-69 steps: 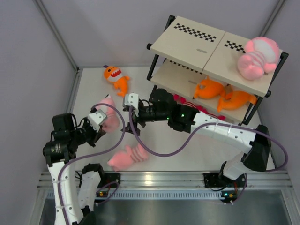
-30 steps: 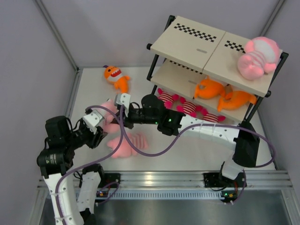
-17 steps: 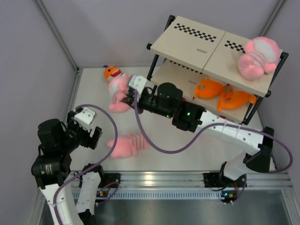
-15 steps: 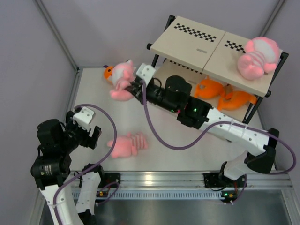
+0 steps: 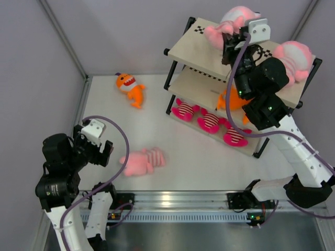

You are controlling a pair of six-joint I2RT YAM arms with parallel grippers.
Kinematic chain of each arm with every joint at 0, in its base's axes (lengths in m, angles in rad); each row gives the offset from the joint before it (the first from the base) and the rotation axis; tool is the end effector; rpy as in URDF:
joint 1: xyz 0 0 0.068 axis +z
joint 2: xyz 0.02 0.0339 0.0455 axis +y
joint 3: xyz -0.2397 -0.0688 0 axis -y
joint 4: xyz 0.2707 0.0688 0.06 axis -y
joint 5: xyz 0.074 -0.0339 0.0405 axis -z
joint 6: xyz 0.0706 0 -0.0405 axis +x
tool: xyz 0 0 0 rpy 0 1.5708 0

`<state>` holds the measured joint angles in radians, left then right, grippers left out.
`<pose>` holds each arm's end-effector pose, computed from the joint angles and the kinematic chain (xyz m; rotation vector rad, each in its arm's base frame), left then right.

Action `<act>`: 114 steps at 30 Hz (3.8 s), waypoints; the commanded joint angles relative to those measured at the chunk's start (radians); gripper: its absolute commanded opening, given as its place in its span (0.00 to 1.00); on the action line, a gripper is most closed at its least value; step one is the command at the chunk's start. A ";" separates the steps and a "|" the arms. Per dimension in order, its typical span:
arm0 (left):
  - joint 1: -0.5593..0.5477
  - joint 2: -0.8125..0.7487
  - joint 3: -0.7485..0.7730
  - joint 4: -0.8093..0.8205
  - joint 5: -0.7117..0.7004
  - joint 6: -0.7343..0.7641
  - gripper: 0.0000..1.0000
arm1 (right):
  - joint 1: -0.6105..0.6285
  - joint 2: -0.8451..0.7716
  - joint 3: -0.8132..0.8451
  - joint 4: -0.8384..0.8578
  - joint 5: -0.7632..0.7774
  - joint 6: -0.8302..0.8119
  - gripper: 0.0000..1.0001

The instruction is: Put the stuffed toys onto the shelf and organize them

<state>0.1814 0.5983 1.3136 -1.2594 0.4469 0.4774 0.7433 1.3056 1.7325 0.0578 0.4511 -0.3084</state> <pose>0.1085 -0.0111 0.4001 0.5594 1.9796 -0.0666 0.2420 0.1806 0.5756 -0.1844 1.1242 0.1420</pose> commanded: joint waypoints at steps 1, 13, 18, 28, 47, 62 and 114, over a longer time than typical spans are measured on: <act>-0.007 -0.006 -0.008 0.031 0.006 -0.006 0.83 | -0.076 -0.057 -0.063 -0.032 0.060 0.055 0.00; -0.008 -0.006 -0.031 0.031 0.027 -0.003 0.84 | -0.211 -0.158 -0.237 -0.142 -0.049 0.207 0.00; -0.010 -0.009 -0.065 0.031 0.042 -0.008 0.84 | -0.214 -0.174 -0.220 -0.211 -0.106 0.239 0.20; -0.010 0.012 -0.259 0.034 -0.019 0.101 0.84 | -0.213 -0.209 -0.099 -0.360 -0.193 0.249 0.78; -0.037 0.374 -0.470 0.035 -0.008 0.412 0.87 | -0.179 -0.227 0.099 -0.664 -0.301 0.109 0.85; -0.330 0.750 -0.459 0.273 -0.111 0.195 0.53 | -0.162 -0.195 0.145 -0.613 -0.299 0.031 0.85; -0.319 0.437 -0.082 0.011 0.013 0.107 0.00 | 0.482 0.221 -0.855 0.459 -0.126 -1.288 0.94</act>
<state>-0.1417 1.0424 1.1934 -1.2358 0.4294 0.5560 1.2388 1.5494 0.8955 0.4110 0.2886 -1.5108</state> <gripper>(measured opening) 0.036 0.936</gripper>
